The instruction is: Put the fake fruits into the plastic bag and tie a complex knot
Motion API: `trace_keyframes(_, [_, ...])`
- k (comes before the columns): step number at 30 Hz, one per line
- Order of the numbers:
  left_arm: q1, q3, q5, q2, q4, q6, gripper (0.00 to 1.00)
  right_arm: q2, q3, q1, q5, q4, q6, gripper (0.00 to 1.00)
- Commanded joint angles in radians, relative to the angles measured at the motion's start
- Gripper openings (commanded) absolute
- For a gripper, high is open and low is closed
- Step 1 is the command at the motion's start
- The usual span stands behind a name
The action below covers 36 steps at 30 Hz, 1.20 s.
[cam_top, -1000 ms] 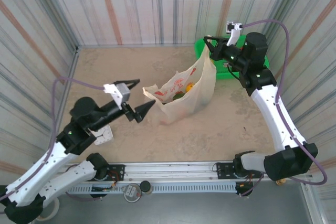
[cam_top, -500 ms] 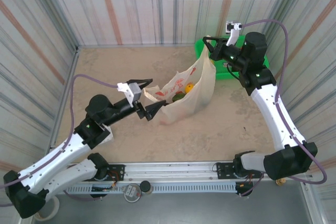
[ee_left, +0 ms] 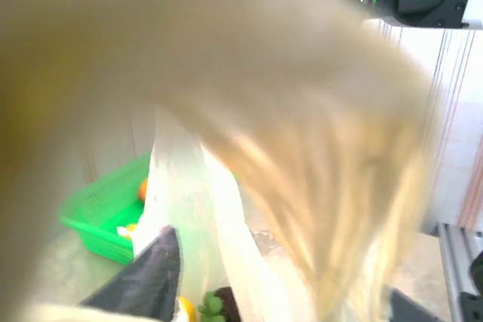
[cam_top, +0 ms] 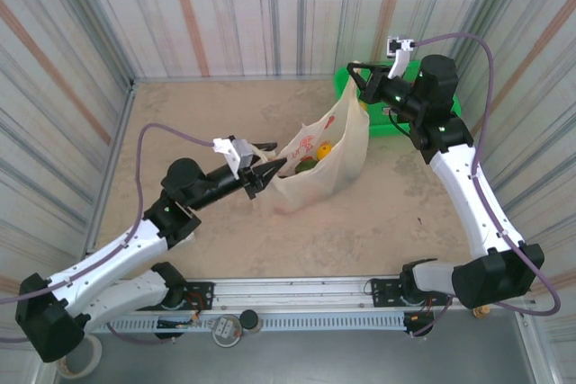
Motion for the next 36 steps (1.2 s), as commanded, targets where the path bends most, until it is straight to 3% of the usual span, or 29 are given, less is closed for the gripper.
trace_keyframes(1, [0.040,0.043,0.052,0.022,0.030,-0.033,0.25,-0.020,-0.003,-0.001,-0.038,0.015,0.013,0.00])
trace_keyframes(7, [0.059,0.151,0.165,0.083,-0.079,0.044,0.00,-0.045,-0.003,0.058,-0.101,-0.064,-0.091,0.00])
trace_keyframes(14, [0.154,0.258,0.521,0.187,-0.164,0.039,0.00,-0.071,-0.053,0.170,-0.336,-0.003,-0.145,0.06])
trace_keyframes(18, [0.161,0.278,0.615,0.232,-0.178,0.030,0.00,-0.059,-0.068,0.257,-0.411,0.011,-0.189,0.10])
trace_keyframes(29, [0.161,0.289,0.672,0.272,-0.180,0.006,0.00,0.011,-0.044,0.373,-0.418,-0.001,-0.241,0.31])
trace_keyframes(36, [0.161,0.292,0.676,0.285,-0.179,-0.002,0.00,0.036,-0.030,0.399,-0.423,-0.009,-0.243,0.33])
